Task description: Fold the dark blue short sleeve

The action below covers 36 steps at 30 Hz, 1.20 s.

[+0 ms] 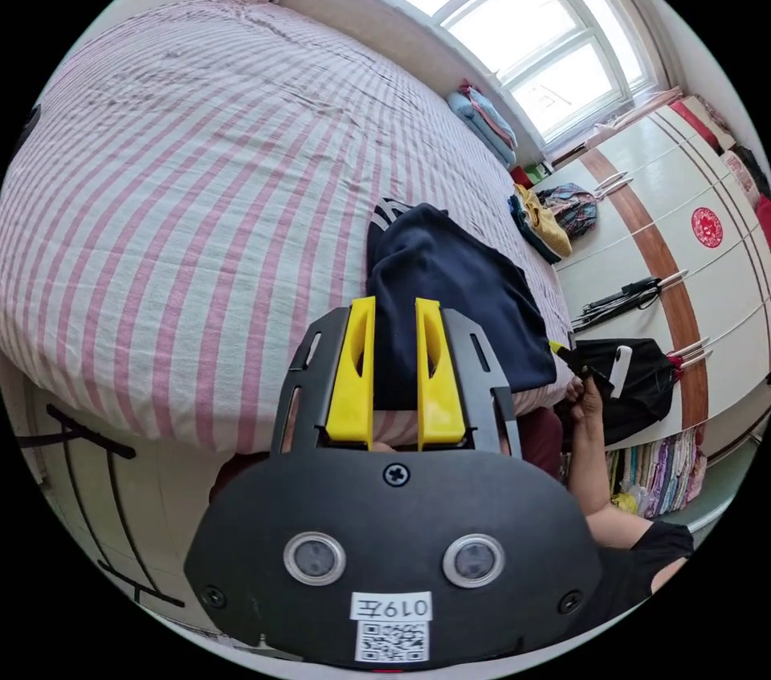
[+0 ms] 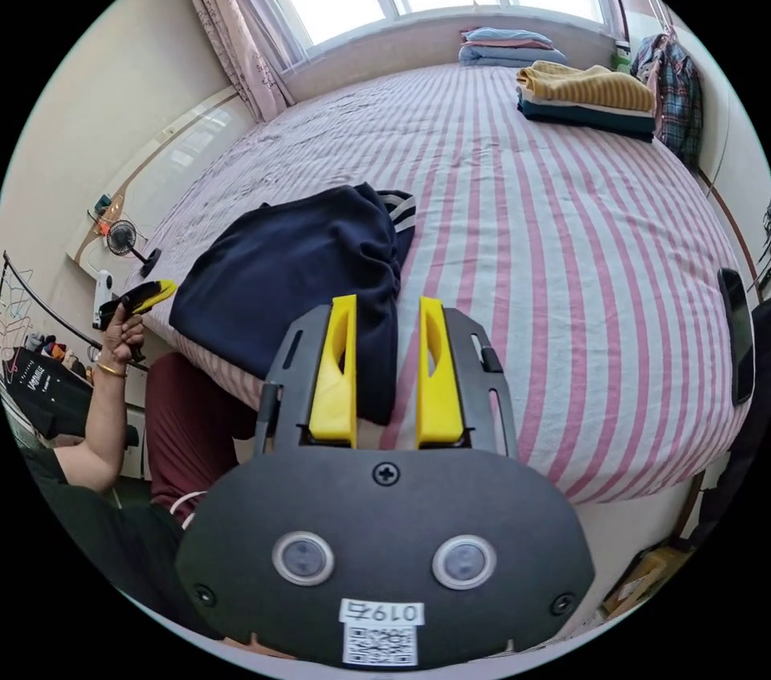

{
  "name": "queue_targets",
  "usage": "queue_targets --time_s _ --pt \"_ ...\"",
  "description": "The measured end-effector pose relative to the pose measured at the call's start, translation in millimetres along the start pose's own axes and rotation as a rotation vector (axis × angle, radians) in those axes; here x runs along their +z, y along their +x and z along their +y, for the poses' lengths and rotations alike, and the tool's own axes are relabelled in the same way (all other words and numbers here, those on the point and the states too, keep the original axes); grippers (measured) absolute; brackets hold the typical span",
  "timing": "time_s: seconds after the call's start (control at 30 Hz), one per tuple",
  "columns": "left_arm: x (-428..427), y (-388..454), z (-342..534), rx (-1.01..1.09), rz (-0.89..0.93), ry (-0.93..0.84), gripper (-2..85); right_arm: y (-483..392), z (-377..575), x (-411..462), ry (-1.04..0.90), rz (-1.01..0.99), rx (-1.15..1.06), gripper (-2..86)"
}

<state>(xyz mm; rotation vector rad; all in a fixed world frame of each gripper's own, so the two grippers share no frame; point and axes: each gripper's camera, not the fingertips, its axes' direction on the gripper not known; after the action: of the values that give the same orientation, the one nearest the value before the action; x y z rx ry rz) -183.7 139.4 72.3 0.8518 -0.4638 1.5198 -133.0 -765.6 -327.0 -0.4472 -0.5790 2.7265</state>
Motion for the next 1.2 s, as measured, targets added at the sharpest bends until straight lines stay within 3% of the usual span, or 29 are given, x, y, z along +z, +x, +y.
queue_targets --time_s 0.1,0.27,0.4,0.6,0.8,0.9,1.2 --pt "17.7 16.1 -14.6 0.038 -0.091 -0.025 6.2 -1.0 -18.7 8.9 0.028 -0.024 0.004 11.7" --pt "35.5 19.9 -30.2 0.044 -0.194 -0.049 4.0 -11.9 -41.3 35.1 -0.030 0.119 -0.060 10.1" --pt "37.1 15.9 -34.0 0.044 -0.188 -0.071 3.6 2.8 -47.9 38.1 -0.035 0.058 -0.032 6.5" --pt "17.7 12.6 -49.3 0.022 -0.062 -0.003 6.3 20.8 -67.6 17.0 0.021 -0.089 0.028 11.0" --pt "49.3 38.4 -97.0 0.074 -0.144 -0.078 6.6 15.0 -112.6 49.2 -0.084 -0.011 0.004 9.9" --pt "71.9 44.2 -114.3 0.084 -0.165 -0.140 5.7 15.2 -124.2 66.6 -0.140 0.036 -0.011 4.2" --pt "92.5 48.5 -128.1 0.109 -0.214 -0.179 1.6 21.7 -128.2 76.2 -0.110 0.139 -0.072 1.4"
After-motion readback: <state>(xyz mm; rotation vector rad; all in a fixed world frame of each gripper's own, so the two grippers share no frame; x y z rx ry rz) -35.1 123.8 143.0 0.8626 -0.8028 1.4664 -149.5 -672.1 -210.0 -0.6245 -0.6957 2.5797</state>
